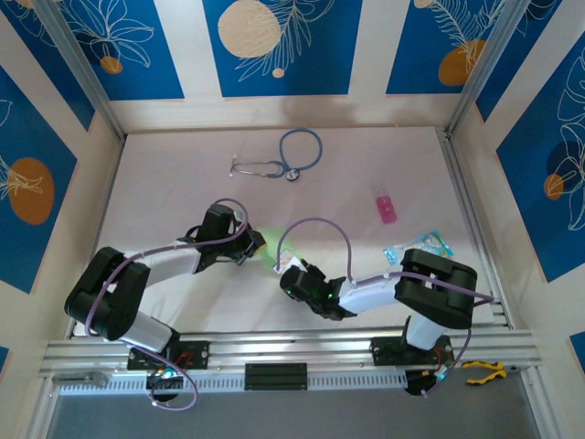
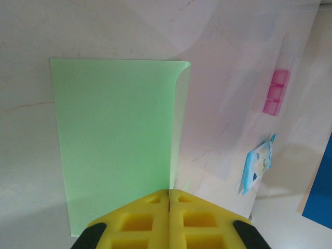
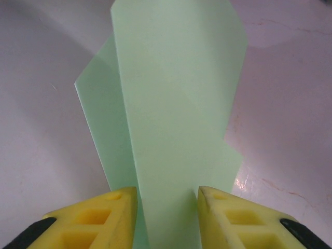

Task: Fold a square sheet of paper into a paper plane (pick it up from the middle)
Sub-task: Fourth fold the wing at the center of the table.

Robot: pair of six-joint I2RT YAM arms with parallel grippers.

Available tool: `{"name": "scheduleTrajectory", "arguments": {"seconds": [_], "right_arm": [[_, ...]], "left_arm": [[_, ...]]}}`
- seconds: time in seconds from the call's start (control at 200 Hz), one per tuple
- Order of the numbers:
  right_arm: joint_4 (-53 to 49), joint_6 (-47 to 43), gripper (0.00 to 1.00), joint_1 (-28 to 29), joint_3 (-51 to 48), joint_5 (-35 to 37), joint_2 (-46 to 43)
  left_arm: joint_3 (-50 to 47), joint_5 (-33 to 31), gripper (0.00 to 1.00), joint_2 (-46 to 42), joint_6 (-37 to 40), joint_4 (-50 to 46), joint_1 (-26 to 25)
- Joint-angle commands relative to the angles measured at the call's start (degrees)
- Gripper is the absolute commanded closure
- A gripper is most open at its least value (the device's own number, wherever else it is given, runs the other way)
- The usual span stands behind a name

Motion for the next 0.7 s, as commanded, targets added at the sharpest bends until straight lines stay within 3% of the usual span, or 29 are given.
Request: {"name": "scheduleTrajectory", "arguments": {"seconds": [0.0,0.325,0.695], "right_arm": [[2.47,0.8,0.67,-0.27,1.41,0.0,0.48],[2.44,1.62,0.78,-0.78,1.33,-1.54,0.5],[1.9,2.14,0.84,-1.4,1.75,-1.86,1.14]], "left_arm": [[0.22,0.0,0.97,-0.71,0.7,-0.52,-0.4],[0.46,0.29,0.97,-0.13,0.62,-0.27,-0.4],[1.14,0.29,0.97,-0.03,0.69,-0.47,-0.4]]}}
